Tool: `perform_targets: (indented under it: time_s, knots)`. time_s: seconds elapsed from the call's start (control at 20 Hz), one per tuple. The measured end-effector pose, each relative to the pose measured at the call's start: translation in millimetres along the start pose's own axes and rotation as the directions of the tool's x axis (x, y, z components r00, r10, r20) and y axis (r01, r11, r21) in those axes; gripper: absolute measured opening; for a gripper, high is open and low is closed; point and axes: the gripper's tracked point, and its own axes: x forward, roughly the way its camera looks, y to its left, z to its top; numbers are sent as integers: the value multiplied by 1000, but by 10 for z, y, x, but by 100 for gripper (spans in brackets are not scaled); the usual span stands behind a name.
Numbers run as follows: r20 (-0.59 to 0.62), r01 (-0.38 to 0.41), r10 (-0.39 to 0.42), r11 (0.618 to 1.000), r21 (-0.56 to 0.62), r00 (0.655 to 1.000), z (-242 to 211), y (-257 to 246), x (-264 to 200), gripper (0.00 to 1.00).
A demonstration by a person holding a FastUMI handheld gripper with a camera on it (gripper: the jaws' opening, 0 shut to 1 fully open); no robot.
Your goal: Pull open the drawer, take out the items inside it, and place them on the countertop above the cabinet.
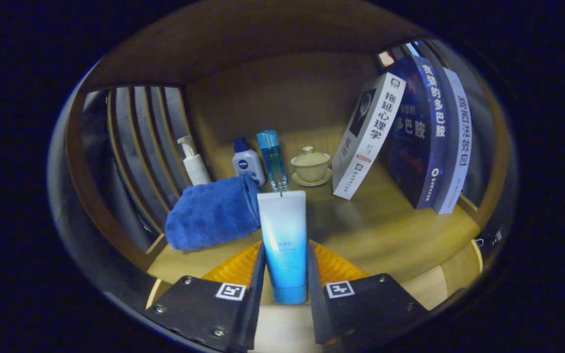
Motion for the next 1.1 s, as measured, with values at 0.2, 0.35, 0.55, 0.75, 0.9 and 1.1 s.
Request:
perform_targets:
  time_s: [0.2,0.35,0.55,0.75,0.9,1.1]
  knots:
    - [-16,39,-39,999,-7,999,-64,-56,248,45]
    - [9,60,-60,998,-26,998,-50,-75,353,45]
    - [13,61,-60,998,-26,998,-32,-62,332,47]
    - [40,85,-84,996,-23,996,21,-111,148,84]
    - [34,65,-65,998,0,997,28,-85,-101,100]
    - [53,10,-12,999,32,999,98,-51,-559,100]
